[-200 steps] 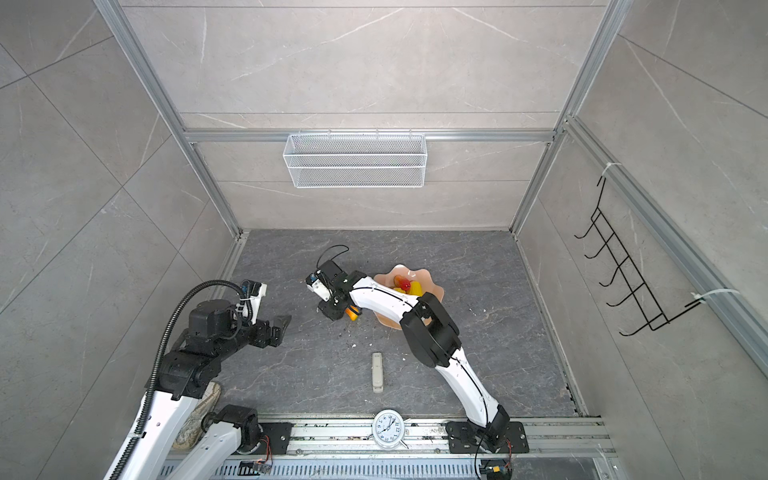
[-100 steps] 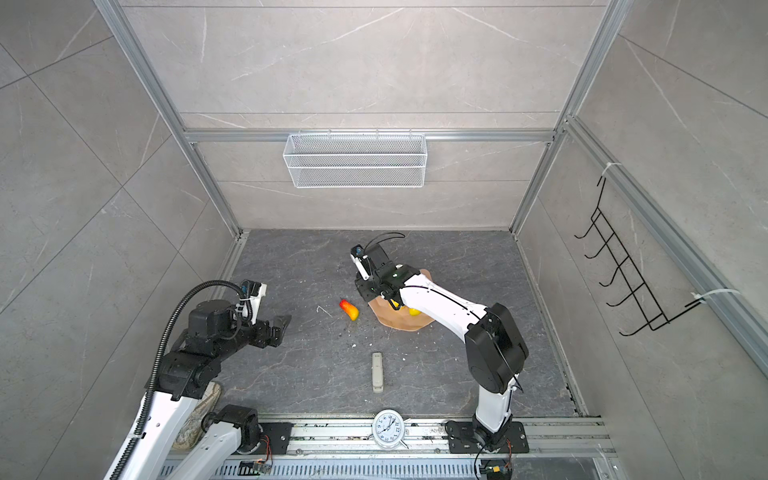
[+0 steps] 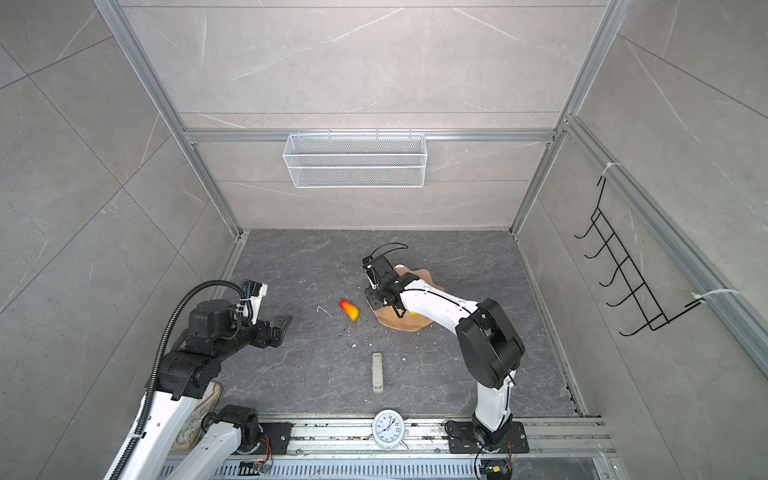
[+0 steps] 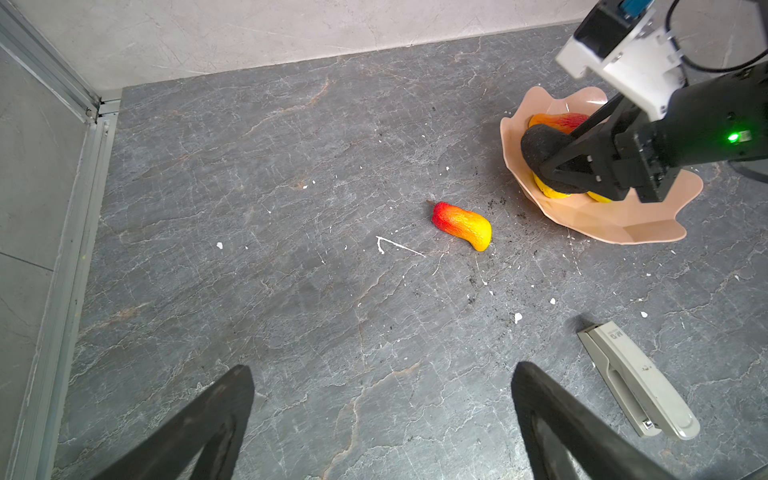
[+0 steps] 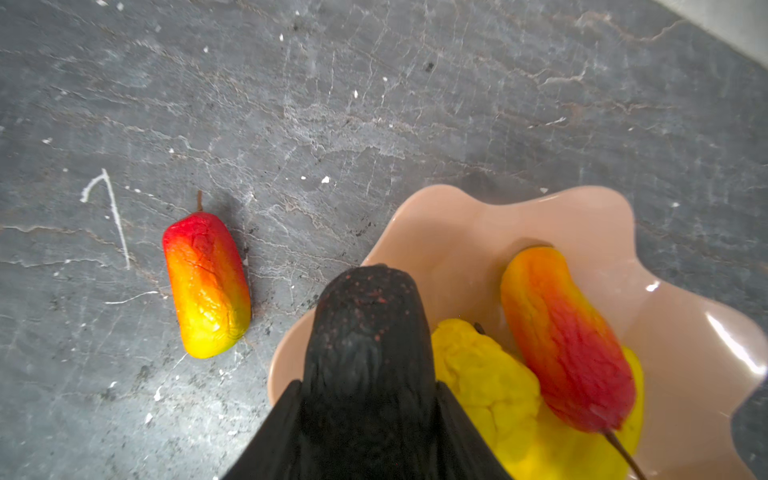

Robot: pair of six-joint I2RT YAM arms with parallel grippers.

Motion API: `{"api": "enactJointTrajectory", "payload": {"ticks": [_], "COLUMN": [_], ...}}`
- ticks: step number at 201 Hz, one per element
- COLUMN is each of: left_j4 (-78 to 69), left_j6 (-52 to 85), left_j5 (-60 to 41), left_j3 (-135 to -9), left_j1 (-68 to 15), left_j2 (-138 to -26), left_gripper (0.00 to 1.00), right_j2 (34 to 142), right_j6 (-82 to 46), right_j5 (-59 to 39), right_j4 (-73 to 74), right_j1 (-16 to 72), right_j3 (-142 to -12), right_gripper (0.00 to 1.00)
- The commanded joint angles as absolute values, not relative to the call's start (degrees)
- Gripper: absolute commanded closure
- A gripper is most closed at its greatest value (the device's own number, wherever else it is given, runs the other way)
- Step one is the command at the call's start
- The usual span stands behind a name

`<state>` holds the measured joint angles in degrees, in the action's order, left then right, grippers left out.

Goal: Place and organize the fake fruits in the fruit bowl
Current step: 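Lower the black avocado into the bowl and release, then reach the right gripper to the red-yellow pear and grasp it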

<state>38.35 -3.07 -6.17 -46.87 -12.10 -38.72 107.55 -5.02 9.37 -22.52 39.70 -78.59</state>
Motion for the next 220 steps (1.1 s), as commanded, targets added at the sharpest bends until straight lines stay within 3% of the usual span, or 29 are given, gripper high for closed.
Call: {"api": "enactJointTrajectory", "payload": {"ticks": [1, 53, 102, 168, 185, 220], "left_j4": [38.1, 38.1, 38.1, 38.1, 38.1, 38.2], "left_j6": [-3.8, -3.8, -3.8, -3.8, -3.8, -3.8], "left_j5": [-6.8, -6.8, -6.7, -6.6, -6.7, -6.6], "left_j3": [-47.4, -47.4, -47.4, -47.3, -47.4, -47.4], "left_j1": [-11.8, -11.8, -11.8, -11.7, -11.8, -11.7], "left_j2": [-38.8, -39.1, -39.2, -39.3, -39.3, -39.1], "left_gripper": [0.00, 0.00, 0.00, 0.00, 0.00, 0.00], "right_j2": [109.5, 110.9, 110.9, 107.5, 106.0, 103.4], "right_j6": [-6.4, -7.0, -6.8, -5.5, -4.4, -1.6], "right_j5": [10.5, 11.9, 12.5, 12.2, 11.0, 8.5], "right_j4": [-21.4, -21.5, -21.7, -23.7, -25.2, -27.0], "right_j1": [39.3, 39.1, 38.9, 39.0, 39.1, 41.2], "right_j3": [-79.1, -79.4, -79.4, -80.5, -81.9, -84.5], "right_gripper": [0.60, 0.59, 0.42, 0.40, 0.33, 0.04]}}
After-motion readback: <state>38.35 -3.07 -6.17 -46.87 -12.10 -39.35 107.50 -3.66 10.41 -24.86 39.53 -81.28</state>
